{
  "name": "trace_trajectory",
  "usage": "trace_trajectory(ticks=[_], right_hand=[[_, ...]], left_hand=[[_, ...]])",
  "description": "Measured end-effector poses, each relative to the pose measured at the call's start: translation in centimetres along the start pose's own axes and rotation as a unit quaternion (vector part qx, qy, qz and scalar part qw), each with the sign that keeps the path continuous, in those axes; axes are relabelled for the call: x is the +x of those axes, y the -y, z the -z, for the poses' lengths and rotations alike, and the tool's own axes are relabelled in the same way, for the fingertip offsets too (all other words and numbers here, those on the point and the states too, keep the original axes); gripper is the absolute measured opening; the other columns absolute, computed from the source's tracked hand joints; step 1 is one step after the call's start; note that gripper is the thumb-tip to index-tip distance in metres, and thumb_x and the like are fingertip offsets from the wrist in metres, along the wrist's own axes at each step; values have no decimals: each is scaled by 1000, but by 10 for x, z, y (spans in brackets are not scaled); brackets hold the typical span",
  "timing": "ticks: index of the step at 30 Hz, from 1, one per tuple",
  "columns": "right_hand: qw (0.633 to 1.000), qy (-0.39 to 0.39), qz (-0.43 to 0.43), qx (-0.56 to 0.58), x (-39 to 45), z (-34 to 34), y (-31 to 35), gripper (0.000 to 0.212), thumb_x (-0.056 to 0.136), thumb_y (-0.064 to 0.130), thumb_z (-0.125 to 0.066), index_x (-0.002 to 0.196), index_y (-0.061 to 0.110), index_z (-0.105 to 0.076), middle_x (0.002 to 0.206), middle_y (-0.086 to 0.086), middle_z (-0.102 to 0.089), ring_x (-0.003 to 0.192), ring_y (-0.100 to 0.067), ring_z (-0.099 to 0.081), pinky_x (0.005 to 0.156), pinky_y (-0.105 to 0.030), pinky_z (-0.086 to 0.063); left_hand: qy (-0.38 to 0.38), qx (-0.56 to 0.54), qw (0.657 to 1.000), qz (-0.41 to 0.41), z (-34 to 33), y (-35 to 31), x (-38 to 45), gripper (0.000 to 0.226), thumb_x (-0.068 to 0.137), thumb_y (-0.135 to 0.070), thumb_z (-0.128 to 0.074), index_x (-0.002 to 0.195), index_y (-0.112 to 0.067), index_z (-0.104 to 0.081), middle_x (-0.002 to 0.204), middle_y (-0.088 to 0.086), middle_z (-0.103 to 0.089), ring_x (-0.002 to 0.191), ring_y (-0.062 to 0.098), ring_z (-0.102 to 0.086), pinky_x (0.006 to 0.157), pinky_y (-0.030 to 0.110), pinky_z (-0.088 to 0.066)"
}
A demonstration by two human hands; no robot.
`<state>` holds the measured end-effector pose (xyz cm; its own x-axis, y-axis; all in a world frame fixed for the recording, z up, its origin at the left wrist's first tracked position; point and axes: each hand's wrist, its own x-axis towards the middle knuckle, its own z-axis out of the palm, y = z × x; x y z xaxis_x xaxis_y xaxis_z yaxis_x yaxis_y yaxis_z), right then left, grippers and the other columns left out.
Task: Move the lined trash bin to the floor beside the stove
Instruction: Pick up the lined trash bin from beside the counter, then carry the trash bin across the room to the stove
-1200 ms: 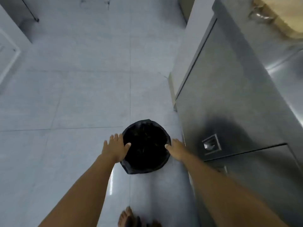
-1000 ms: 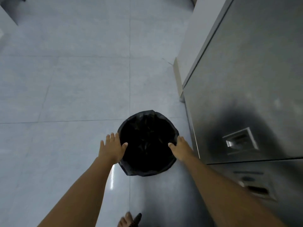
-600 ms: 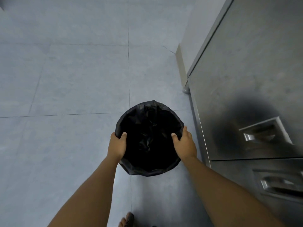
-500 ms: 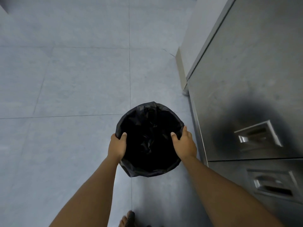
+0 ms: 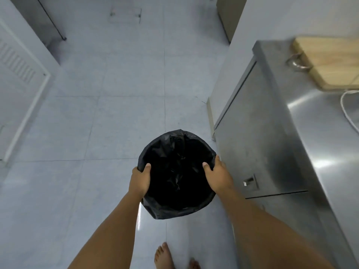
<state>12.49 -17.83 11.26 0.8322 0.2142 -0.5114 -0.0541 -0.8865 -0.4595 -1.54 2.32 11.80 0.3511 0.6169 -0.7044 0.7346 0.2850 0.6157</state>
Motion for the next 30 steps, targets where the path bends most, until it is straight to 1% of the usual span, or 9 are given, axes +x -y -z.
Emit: trace_trajectory(ticks=[2,6,12,15,17,19,20,24,30], right_hand=[[1000,-3,8,11,-18,25,20,75,100,53,-38,160,17,-12,161,-11,-31,143,-36,-39,114,-49,-36],[999,-9,24,24,-45,60,53,75,99,55,-38,159,17,-16,157,-13,-36,140,-37,-42,113,-52,-39],[999,-24,37,24,-63,96,86,75,99,54,-39,159,14,-16,157,-15,-36,141,-38,-41,115,-50,-37],[998,-40,42,30,-65,112,101,75,98,55,-40,158,14,-21,152,-15,-41,138,-37,-45,113,-49,-39],[997,-51,50,41,-63,123,110,71,96,57,-41,154,16,-31,146,-14,-49,132,-37,-50,110,-50,-42],[995,-59,58,52,-57,135,118,67,92,60,-42,145,20,-42,136,-11,-57,124,-36,-57,105,-52,-47],[995,-58,59,54,-51,140,121,66,91,62,-42,142,21,-45,134,-10,-58,121,-36,-59,103,-52,-48],[995,-64,63,49,-18,166,140,65,88,65,-40,137,23,-49,130,-11,-61,119,-36,-60,101,-50,-49],[995,-52,71,39,57,209,179,64,93,63,-41,138,19,-50,134,-12,-59,122,-36,-58,102,-48,-47]], left_hand=[[-5,-12,1000,-5,17,-23,-27,63,103,-44,-43,150,-4,-35,147,19,-51,132,40,-51,106,46,-41],[-8,-24,999,-23,46,-58,-63,62,102,-44,-44,149,-3,-37,147,19,-51,132,40,-51,108,46,-40],[-3,-24,998,-51,74,-100,-86,65,101,-46,-46,148,-3,-38,145,20,-52,130,40,-52,104,45,-41],[4,-20,997,-70,84,-121,-91,65,100,-45,-48,147,-2,-40,143,19,-54,128,39,-54,102,43,-42],[12,-18,997,-80,89,-135,-91,66,99,-46,-49,148,-2,-39,144,19,-53,129,39,-53,104,44,-42],[21,-17,996,-87,92,-150,-87,69,98,-48,-50,148,-3,-38,145,19,-53,130,39,-53,106,46,-42],[24,-16,996,-90,93,-158,-85,70,98,-49,-50,148,-3,-38,145,18,-53,130,39,-53,105,46,-42],[41,-12,993,-111,88,-197,-67,71,96,-51,-51,148,-4,-40,144,18,-54,128,38,-55,106,46,-44],[47,-22,992,-114,67,-265,-19,75,95,-54,-50,149,-4,-39,147,17,-53,130,39,-54,108,48,-44]])
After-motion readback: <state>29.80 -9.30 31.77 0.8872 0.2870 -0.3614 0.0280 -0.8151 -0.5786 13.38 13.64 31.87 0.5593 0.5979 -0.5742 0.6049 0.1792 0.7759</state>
